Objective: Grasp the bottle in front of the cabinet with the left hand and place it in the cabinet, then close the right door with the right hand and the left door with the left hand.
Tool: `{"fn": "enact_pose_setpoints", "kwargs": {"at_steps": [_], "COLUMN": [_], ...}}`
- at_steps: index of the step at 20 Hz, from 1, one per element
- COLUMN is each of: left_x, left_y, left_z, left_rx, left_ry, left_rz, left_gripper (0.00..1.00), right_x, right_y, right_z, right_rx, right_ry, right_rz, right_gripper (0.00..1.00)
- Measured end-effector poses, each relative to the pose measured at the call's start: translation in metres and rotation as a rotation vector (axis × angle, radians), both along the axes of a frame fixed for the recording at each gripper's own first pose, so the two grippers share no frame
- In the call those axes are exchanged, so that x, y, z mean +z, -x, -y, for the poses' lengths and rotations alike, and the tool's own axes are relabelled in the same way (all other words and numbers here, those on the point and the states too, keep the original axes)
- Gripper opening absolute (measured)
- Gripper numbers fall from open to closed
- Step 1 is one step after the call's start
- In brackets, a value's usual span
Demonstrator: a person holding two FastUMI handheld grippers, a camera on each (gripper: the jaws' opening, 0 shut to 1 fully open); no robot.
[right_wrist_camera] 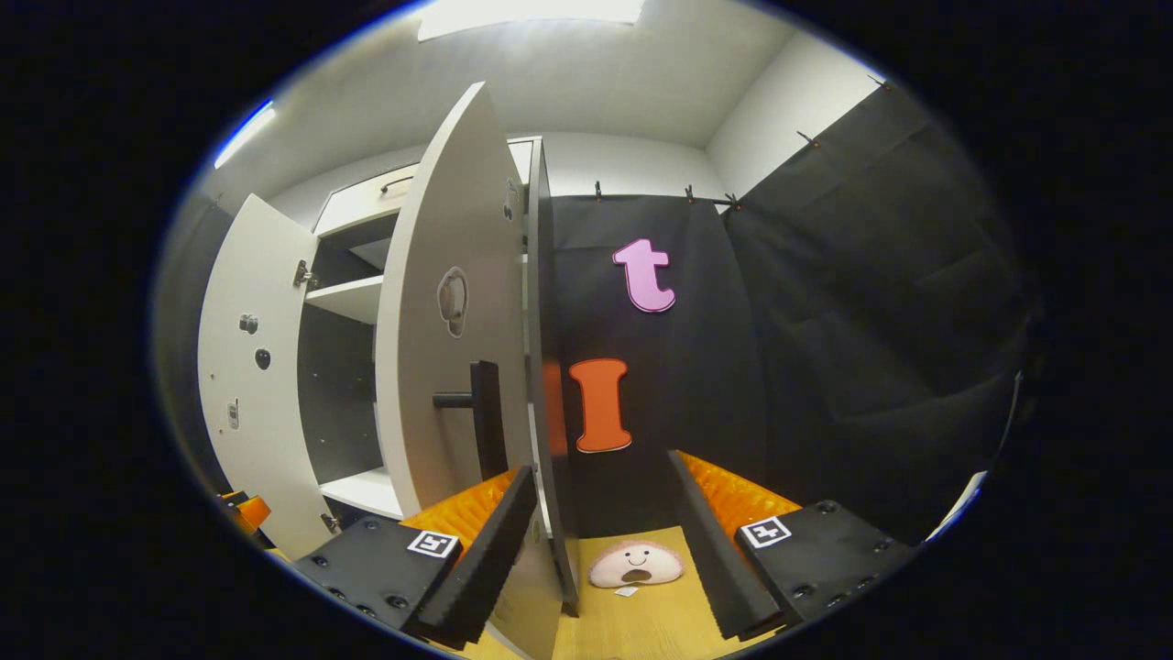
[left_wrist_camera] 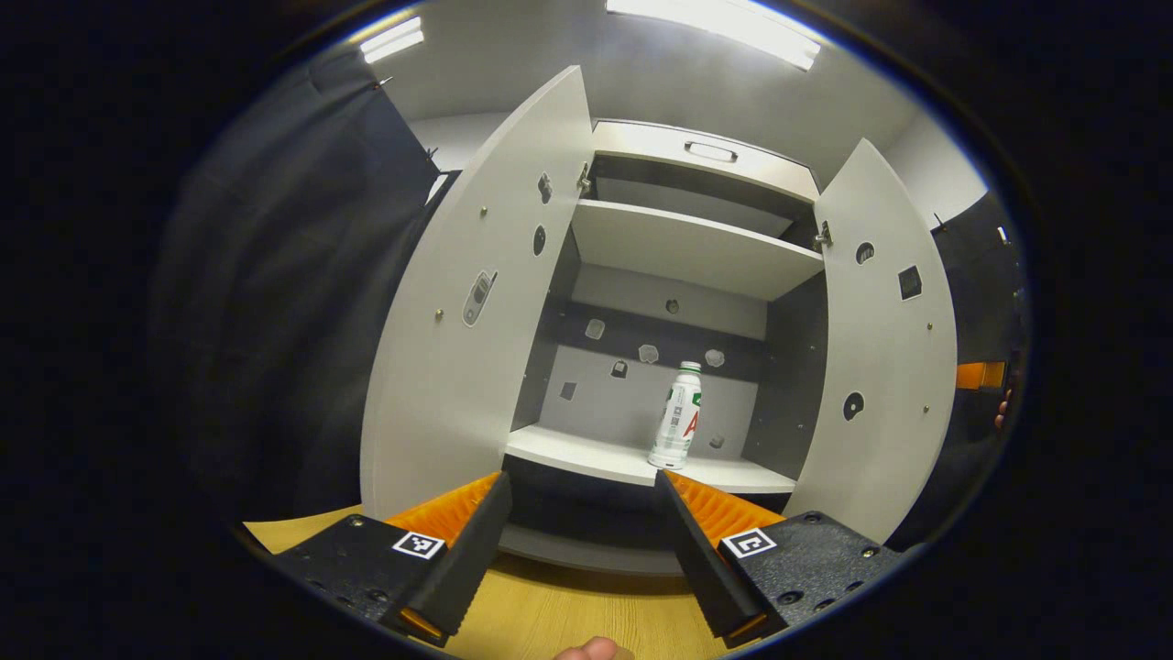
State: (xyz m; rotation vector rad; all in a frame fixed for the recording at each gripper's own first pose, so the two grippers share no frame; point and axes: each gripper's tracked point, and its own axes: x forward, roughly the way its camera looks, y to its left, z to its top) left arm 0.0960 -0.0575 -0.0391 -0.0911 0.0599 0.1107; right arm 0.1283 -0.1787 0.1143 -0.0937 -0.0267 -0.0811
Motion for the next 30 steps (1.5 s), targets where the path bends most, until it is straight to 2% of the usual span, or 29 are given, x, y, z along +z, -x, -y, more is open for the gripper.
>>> {"fn": "enact_pose_setpoints", "kwargs": {"at_steps": [3, 9, 13, 14, 19, 20, 21, 25, 30], "left_x": [-0.001, -0.001, 0.005, 0.006, 0.011, 0.012, 0.012, 0.015, 0.019], "left_y": [-0.003, 0.004, 0.009, 0.011, 0.019, 0.021, 0.022, 0.029, 0.035], "left_z": [0.003, -0.005, -0.019, -0.023, -0.039, -0.042, -0.045, -0.061, -0.083], "left_rx": [-0.022, -0.015, 0.017, 0.025, 0.065, 0.072, 0.080, 0.119, 0.175], "left_ry": [0.007, 0.017, 0.001, -0.004, -0.027, -0.027, -0.027, -0.034, -0.044], "left_rz": [0.001, -0.008, 0.000, 0.001, 0.009, 0.011, 0.010, 0.013, 0.020], "left_gripper": [0.95, 0.95, 0.92, 0.95, 0.95, 0.95, 0.95, 0.95, 0.95], "right_x": [-0.003, -0.008, -0.013, -0.015, -0.025, -0.026, -0.029, -0.038, -0.052], "right_y": [0.000, -0.007, -0.016, -0.017, -0.035, -0.040, -0.041, -0.055, -0.075], "right_z": [-0.020, -0.054, -0.076, -0.084, -0.125, -0.132, -0.138, -0.160, -0.189], "right_rx": [0.025, 0.082, 0.139, 0.156, 0.224, 0.237, 0.250, 0.288, 0.325], "right_ry": [0.022, 0.043, 0.037, 0.032, 0.054, 0.050, 0.039, 0.013, 0.030], "right_rz": [-0.013, -0.030, -0.049, -0.051, -0.062, -0.062, -0.068, -0.090, -0.126], "right_gripper": [0.96, 0.95, 0.95, 0.95, 0.95, 1.00, 0.97, 0.97, 0.97]}}
